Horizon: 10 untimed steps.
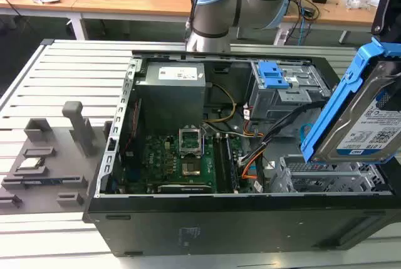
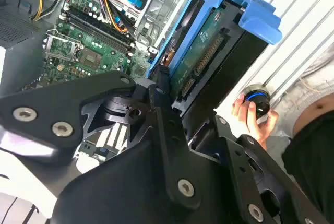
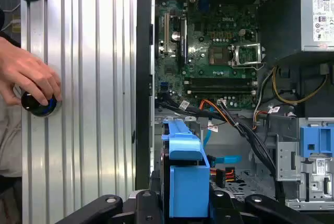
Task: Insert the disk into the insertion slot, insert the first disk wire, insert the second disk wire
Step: 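Insert the disk into the insertion slot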
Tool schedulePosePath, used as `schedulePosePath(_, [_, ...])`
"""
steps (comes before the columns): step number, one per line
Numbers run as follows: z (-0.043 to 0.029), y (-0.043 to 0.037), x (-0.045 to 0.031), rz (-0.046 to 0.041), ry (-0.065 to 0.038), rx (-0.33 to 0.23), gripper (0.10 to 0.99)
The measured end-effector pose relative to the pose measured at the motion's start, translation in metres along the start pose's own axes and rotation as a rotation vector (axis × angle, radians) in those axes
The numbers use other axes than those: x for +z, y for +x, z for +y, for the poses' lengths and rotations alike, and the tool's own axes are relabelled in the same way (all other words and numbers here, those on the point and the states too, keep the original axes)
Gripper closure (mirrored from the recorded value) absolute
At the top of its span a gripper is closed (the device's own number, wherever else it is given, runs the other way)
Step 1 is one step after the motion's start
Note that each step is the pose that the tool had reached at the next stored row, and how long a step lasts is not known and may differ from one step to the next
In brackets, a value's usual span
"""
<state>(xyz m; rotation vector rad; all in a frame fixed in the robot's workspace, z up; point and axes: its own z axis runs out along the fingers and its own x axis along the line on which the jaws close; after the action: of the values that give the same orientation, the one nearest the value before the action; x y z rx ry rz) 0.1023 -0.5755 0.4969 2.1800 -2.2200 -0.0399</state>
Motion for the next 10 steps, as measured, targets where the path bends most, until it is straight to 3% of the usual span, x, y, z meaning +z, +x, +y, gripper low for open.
schedulePosePath(10, [-0.0004, -0.0048, 0.0124, 0.0015, 0.000, 0.000, 0.722])
